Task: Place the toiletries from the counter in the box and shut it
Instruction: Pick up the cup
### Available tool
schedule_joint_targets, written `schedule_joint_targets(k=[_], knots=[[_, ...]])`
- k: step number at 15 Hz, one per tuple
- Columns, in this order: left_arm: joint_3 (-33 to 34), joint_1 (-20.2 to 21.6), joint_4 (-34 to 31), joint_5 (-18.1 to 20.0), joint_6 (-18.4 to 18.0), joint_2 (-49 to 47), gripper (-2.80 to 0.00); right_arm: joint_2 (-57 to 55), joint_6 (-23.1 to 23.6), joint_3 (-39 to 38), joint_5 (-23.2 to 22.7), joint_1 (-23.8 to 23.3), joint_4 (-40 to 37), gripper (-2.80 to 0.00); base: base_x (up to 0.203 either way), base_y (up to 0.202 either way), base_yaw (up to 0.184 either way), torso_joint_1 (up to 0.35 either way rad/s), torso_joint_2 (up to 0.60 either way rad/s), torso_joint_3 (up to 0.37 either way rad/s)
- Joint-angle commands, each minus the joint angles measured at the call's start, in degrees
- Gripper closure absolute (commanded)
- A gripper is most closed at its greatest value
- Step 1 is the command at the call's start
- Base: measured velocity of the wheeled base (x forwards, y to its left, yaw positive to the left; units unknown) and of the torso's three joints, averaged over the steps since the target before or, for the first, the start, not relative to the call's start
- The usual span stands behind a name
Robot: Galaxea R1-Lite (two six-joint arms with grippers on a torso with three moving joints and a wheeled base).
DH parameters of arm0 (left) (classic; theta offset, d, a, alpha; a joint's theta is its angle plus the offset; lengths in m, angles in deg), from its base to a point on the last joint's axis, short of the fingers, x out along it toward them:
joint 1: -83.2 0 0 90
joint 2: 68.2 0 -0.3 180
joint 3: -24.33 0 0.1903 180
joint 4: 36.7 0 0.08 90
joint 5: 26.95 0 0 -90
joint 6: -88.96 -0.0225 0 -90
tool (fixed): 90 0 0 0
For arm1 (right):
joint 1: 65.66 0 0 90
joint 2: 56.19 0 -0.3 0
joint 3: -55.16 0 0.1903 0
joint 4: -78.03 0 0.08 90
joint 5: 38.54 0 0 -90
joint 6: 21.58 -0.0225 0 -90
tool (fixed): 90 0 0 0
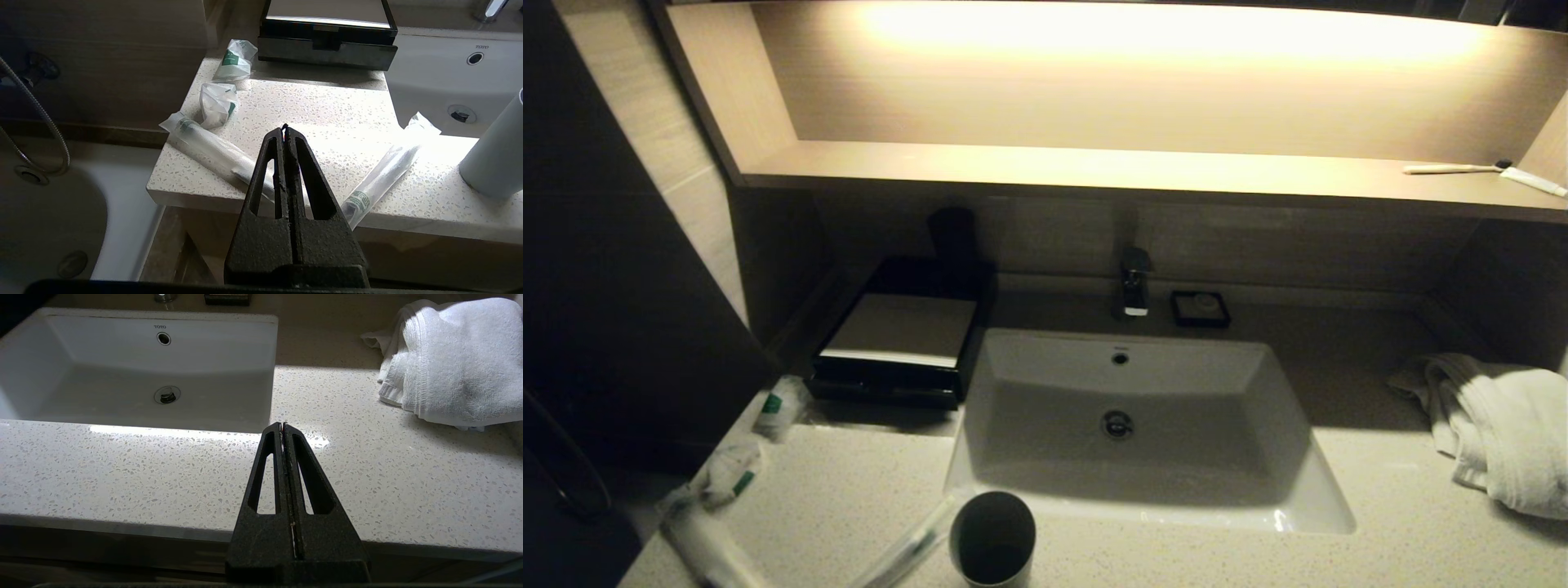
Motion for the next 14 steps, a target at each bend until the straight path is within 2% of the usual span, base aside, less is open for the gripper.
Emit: schedule_joint_targets(k=[1, 14], knots=[[0.0, 0.0, 0.0, 0.0, 0.3, -0.1, 0.0, 0.0, 0.0, 0.0, 0.0, 0.0, 0.0, 0.0, 0.0, 0.0, 0.0, 0.0, 0.0, 0.0], [0.6, 0.0, 2.7, -0.2, 0.4, -0.1, 0.0, 0.0, 0.0, 0.0, 0.0, 0.0, 0.0, 0.0, 0.0, 0.0, 0.0, 0.0, 0.0, 0.0]])
